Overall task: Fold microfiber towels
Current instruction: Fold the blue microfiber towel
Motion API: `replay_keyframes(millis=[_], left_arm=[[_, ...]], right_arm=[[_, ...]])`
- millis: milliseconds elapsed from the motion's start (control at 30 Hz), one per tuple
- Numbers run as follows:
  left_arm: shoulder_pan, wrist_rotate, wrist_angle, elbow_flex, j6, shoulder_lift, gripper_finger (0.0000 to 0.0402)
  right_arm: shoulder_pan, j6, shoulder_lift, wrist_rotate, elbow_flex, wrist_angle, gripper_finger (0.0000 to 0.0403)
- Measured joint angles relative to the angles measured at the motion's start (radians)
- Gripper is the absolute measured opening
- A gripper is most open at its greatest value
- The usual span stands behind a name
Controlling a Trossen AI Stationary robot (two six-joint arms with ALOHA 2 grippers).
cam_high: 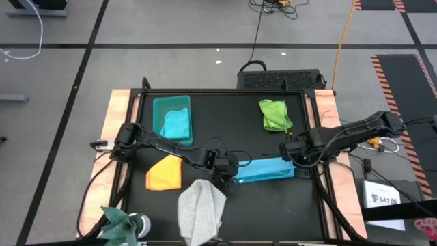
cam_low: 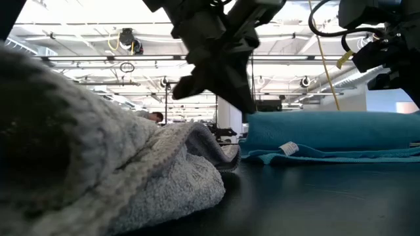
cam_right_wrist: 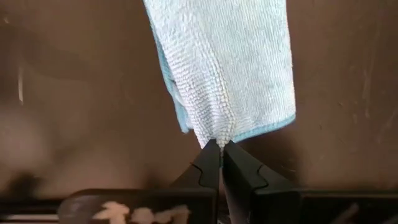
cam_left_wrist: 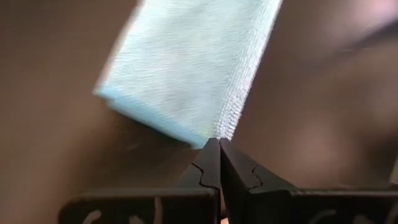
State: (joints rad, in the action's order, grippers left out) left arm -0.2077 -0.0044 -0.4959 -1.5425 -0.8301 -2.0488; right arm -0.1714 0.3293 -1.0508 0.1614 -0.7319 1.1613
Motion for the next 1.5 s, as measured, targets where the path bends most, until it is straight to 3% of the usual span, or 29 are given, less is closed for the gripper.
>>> replay_keyframes(millis=[233,367,767,967,1200,1500], left_arm=[[-0.004,0.033,0.015,0.000,-0.011,-0.028,0.0001],[-0.004,0.047,0.020,0.000,-0.010,-0.028,0.0009],[-0.003,0.079,0.019,0.000,-0.006,-0.028,0.0081],[-0.001,0.039,0.012,0.000,-0.011,-0.022,0.0087],[0.038,-0.053,0.046,0.000,0.021,-0.001,0.0088],[0.093,-0.080,0.160,0.000,0.103,0.000,0.0088]], right_arm=[[-0.049,0.059,0.001,0.029,0.030,-0.078,0.0000],[-0.074,0.095,0.002,0.101,0.071,-0.143,0.0004],[-0.094,0.123,0.002,0.074,0.091,-0.155,0.0083],[-0.092,0.123,0.006,0.079,0.084,-0.109,0.0111],[-0.091,0.090,0.008,0.074,-0.023,0.029,0.0111],[-0.090,0.132,-0.001,0.024,0.011,-0.181,0.0089]])
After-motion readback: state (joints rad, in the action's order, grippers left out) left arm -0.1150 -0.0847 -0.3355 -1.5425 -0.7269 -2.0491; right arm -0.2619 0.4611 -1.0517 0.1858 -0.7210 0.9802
